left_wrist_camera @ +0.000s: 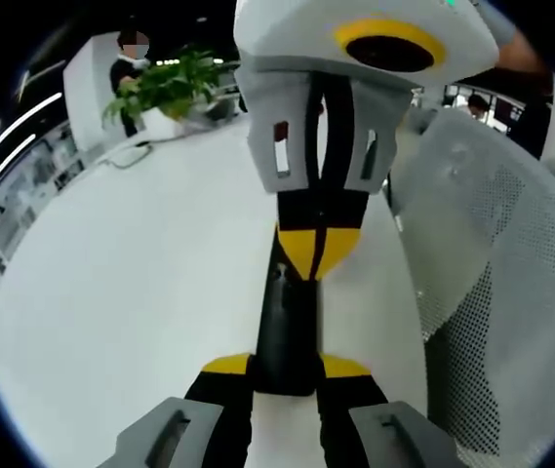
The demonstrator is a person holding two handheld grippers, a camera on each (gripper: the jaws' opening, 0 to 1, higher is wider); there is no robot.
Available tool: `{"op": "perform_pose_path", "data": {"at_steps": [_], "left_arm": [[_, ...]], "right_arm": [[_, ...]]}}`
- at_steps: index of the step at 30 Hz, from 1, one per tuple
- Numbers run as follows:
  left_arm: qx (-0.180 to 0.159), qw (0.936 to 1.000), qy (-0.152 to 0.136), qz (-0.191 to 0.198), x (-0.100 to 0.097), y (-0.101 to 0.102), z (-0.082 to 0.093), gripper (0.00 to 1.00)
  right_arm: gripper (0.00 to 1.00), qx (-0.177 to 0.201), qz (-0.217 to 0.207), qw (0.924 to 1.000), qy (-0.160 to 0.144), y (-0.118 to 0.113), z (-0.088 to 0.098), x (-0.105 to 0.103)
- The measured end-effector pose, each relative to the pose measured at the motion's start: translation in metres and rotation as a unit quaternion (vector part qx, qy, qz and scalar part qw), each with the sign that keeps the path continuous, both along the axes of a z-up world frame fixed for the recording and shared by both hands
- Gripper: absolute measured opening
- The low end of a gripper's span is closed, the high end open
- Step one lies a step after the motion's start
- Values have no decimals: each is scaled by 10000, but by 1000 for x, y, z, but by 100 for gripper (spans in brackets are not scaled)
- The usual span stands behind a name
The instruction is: Press the specified remote control buttons in sequence, fully releasing each button before pressing the next.
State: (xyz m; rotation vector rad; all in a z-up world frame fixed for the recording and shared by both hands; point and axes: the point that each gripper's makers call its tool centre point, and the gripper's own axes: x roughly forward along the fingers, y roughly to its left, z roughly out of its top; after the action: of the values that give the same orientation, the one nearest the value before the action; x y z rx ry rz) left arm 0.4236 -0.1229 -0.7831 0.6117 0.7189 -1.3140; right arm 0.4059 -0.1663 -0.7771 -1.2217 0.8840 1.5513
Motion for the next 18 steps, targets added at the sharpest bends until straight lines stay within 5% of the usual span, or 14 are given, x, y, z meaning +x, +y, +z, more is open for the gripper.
{"op": "perform_pose_path", "data": {"at_steps": [18], "left_arm": [[-15,10000,-7,-7,1,0,0,24]], "right_arm": [[0,129,-191,9997,38,1,1,1]]}}
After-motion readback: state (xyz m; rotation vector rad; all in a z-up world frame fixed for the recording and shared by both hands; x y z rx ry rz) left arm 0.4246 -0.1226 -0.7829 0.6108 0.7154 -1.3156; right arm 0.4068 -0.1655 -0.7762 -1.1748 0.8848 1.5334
